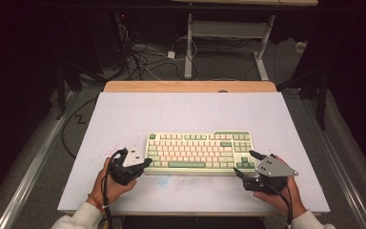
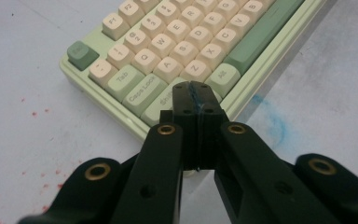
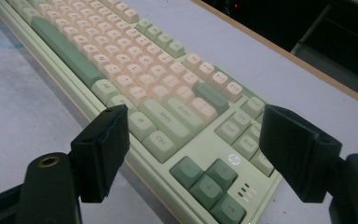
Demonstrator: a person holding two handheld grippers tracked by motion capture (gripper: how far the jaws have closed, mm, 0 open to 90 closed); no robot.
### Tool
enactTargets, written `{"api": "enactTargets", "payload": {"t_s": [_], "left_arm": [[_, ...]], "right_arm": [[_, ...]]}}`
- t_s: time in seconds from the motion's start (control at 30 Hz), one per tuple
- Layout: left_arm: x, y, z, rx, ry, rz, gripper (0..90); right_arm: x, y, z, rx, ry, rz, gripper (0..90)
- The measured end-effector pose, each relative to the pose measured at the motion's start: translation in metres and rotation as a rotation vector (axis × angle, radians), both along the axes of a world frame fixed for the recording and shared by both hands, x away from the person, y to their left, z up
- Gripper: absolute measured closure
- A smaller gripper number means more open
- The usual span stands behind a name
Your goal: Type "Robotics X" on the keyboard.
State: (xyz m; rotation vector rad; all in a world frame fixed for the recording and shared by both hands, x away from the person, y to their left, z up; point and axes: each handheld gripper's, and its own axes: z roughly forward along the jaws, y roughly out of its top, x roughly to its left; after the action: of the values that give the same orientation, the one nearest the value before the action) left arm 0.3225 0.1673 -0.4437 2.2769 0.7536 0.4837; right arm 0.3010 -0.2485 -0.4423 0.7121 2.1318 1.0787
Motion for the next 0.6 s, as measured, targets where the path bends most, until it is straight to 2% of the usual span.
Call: {"api": "enactTargets", "payload": {"t_s": [0.33,0.6], "left_arm": [[0.014,-0.017,0.000,0.026,0.022,-0.022,87.3],[0.024,-0.032,0.000,0.030,0.038,-0.039,87.3]], "right_arm": [[0.000,0.003,-0.002,-0.007,0.003,0.010,24.5],[0.001,0.005,-0.004,-0.014,0.009,0.013,24.6]]}}
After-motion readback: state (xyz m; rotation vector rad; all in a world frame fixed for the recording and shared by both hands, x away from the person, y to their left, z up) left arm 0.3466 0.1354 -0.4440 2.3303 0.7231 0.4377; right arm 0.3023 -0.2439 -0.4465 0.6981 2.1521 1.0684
